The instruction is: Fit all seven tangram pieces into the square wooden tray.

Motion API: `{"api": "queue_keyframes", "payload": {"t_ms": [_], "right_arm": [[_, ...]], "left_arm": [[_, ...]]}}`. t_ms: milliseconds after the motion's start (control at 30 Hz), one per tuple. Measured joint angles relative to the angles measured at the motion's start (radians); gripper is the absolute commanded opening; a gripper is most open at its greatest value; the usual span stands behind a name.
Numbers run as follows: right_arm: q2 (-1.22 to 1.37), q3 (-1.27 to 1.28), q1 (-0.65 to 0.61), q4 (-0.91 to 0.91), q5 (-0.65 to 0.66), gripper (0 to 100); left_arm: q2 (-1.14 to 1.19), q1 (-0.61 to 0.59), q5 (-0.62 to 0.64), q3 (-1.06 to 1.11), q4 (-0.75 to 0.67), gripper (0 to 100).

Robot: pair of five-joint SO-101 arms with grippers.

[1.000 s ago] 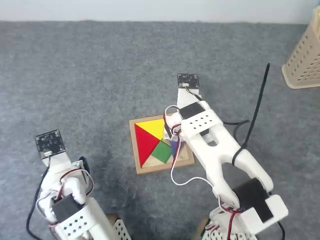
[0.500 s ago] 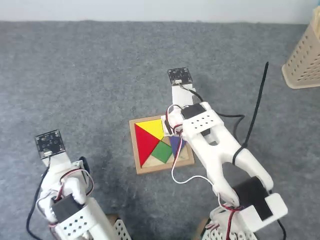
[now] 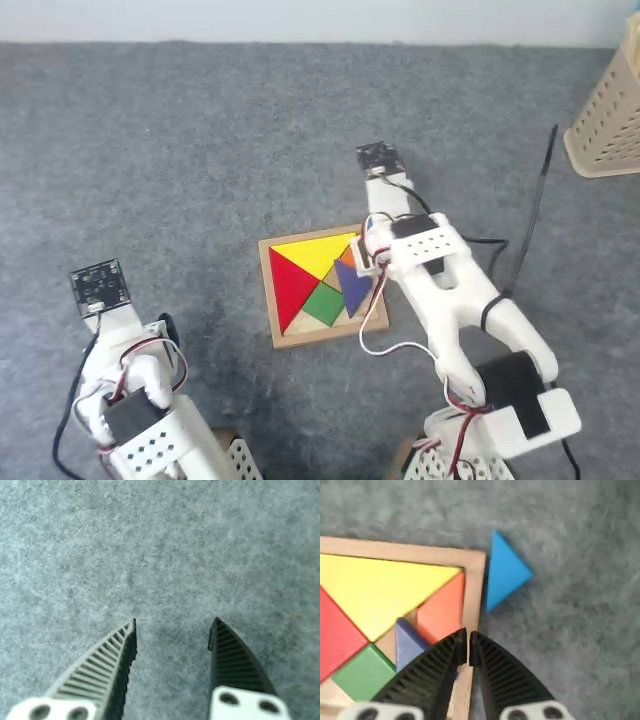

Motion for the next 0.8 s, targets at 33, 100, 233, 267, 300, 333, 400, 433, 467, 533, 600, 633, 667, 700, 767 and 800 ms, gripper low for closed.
{"api": "queue_keyframes", "payload": {"t_ms": [33, 100, 233, 267, 300, 333, 400, 433, 467, 533, 600, 633, 667, 700, 767, 800], "right_arm": [[0.0, 0.002, -0.002, 0.014, 0.0, 0.7], [0.0, 0.012, -0.005, 0.028, 0.0, 0.7], [0.0, 0.051, -0.006, 0.034, 0.0, 0.7], [0.0, 0.057, -0.015, 0.032, 0.0, 0.7], [-0.002, 0.058, -0.02, 0.032, 0.0, 0.7], [-0.002, 0.058, -0.021, 0.035, 0.0, 0.7], [-0.002, 0.058, -0.023, 0.037, 0.0, 0.7], [-0.002, 0.058, -0.023, 0.037, 0.0, 0.7], [-0.002, 0.058, -0.023, 0.038, 0.0, 0.7], [-0.018, 0.064, -0.017, 0.051, 0.0, 0.7], [-0.061, 0.1, -0.017, 0.061, 0.0, 0.7], [-0.091, 0.121, -0.017, 0.061, 0.0, 0.7], [-0.126, 0.143, -0.017, 0.057, 0.0, 0.7], [-0.161, 0.166, -0.017, 0.044, 0.0, 0.7], [-0.241, 0.209, -0.017, 0.008, 0.0, 0.7], [-0.278, 0.226, -0.02, -0.011, 0.002, 0.7]], "left_arm": [[0.0, 0.0, 0.0, 0.0, 0.0, 23], [0.0, 0.0, 0.0, 0.0, 0.0, 23], [0.0, 0.0, 0.0, 0.0, 0.0, 23], [0.0, 0.0, 0.0, 0.0, 0.0, 23], [0.0, 0.0, 0.0, 0.0, 0.0, 23], [0.0, 0.0, 0.0, 0.0, 0.0, 23], [0.0, 0.0, 0.0, 0.0, 0.0, 23], [0.0, 0.0, 0.0, 0.0, 0.0, 23], [0.0, 0.0, 0.0, 0.0, 0.0, 23], [0.0, 0.0, 0.0, 0.0, 0.0, 23], [0.0, 0.0, 0.0, 0.0, 0.0, 23], [0.0, 0.0, 0.0, 0.0, 0.0, 23], [0.0, 0.0, 0.0, 0.0, 0.0, 23], [0.0, 0.0, 0.0, 0.0, 0.0, 23], [0.0, 0.0, 0.0, 0.0, 0.0, 23], [0.0, 0.0, 0.0, 0.0, 0.0, 23]]}}
